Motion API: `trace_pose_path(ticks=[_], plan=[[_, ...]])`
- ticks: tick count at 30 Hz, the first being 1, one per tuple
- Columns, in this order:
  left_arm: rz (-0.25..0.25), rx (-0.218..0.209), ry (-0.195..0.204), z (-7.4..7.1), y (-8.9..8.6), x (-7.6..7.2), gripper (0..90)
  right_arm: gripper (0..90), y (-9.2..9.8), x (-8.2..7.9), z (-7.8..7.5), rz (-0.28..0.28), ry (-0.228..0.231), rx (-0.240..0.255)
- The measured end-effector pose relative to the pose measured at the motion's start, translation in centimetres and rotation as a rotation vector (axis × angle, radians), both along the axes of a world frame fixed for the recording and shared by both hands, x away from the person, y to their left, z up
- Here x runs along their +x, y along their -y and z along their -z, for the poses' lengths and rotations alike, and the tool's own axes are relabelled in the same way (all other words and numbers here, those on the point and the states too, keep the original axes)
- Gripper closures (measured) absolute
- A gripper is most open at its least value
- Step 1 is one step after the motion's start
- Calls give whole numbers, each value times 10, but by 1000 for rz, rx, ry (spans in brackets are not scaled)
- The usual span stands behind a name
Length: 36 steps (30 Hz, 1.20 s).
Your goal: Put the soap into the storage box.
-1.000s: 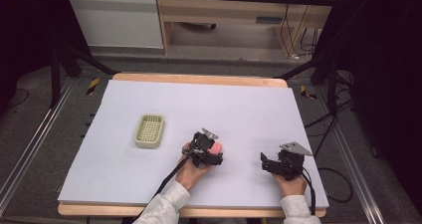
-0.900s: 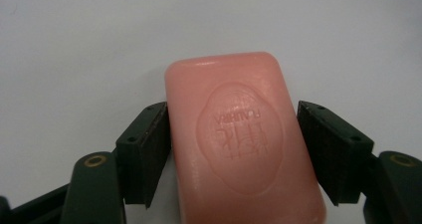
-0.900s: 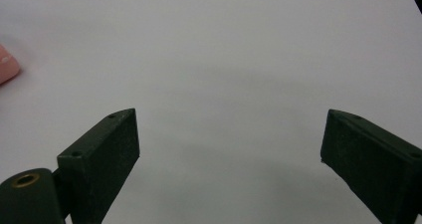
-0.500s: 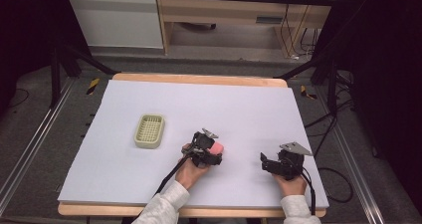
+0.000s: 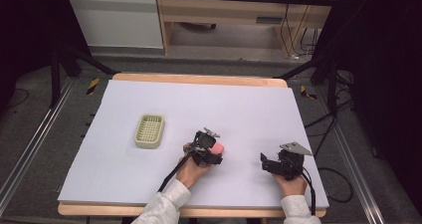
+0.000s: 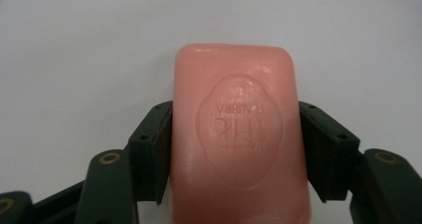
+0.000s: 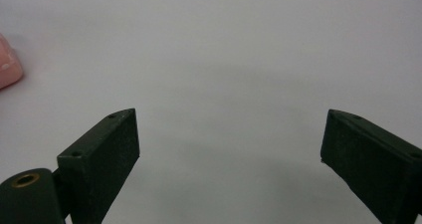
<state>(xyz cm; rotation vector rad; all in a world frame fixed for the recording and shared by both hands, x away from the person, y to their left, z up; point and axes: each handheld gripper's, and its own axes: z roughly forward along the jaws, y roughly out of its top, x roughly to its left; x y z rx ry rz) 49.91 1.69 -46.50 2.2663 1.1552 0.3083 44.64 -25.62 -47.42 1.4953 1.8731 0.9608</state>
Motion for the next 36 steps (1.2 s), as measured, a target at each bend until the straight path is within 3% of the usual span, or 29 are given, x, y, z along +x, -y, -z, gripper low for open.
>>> trace_pose_path(ticks=[16,21,36], plan=[[19,-1,3,-1,-1,2,369,87,1,0,0,6,-3,3],[27,1,11,-6,-2,0,370,87,1,0,0,6,-6,5],[72,-57,51,-33,-21,-13,370,87,3,0,0,8,-1,3]])
